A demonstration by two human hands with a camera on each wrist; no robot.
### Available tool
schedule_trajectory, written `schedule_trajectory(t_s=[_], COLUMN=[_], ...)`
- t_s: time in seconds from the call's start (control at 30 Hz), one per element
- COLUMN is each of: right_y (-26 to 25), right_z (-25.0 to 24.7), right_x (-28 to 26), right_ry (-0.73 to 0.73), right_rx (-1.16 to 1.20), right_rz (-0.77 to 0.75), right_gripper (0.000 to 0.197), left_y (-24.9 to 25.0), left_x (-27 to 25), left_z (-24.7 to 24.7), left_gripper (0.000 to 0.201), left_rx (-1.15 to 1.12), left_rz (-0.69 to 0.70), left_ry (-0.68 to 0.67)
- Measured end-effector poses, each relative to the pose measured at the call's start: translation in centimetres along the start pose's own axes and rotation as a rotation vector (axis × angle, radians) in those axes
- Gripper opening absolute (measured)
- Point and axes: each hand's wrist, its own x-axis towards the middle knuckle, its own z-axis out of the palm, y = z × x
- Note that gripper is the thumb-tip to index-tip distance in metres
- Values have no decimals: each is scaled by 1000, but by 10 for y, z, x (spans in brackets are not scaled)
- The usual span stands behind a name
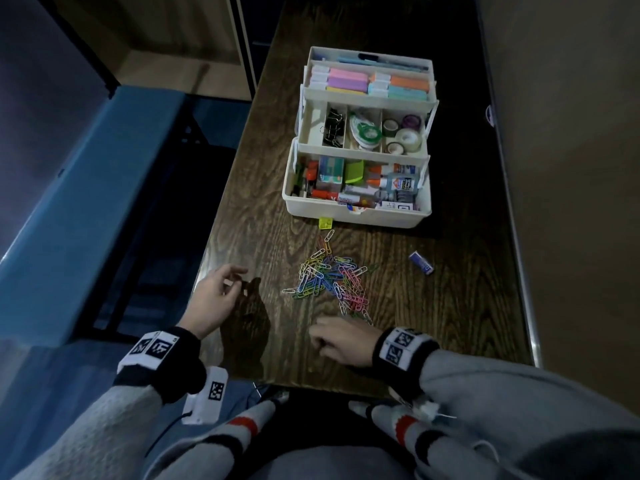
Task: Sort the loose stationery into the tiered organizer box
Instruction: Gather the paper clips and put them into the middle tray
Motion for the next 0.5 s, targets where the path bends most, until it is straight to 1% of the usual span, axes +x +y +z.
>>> schedule_trajectory(t_s=[0.07, 0.13, 0.2, 0.27, 0.3, 0.33, 0.4, 0.47, 0.5], right_y=[3, 11, 25, 49, 61, 73, 89, 92, 89], right_z=[-15, -31, -48, -59, -62, -61, -54, -39, -31], right_x=[14, 18, 4, -23, -40, -57, -86, -105, -107], right_ry=[54, 141, 267, 344, 339, 303, 175, 32, -25], right_rx=[78, 164, 325, 423, 416, 404, 423, 501, 524], right_rz=[48, 81, 159, 254, 310, 376, 513, 577, 582], right_gripper=[7, 8, 6, 8, 11, 12, 12, 11, 12], left_y=[2, 7, 13, 16, 17, 18, 19, 22, 24], left_x=[0, 2, 7, 12, 13, 15, 17, 19, 20], left_z=[4, 11, 18, 23, 24, 25, 28, 33, 36], left_gripper=[20, 18, 16, 13, 11, 9, 8, 15, 20], left_rx=[-2, 13, 69, 139, 173, 204, 258, 316, 332], left_rz=[6, 37, 85, 107, 105, 100, 87, 83, 83], left_ry=[-32, -81, -102, -120, -137, -156, -199, -275, -348])
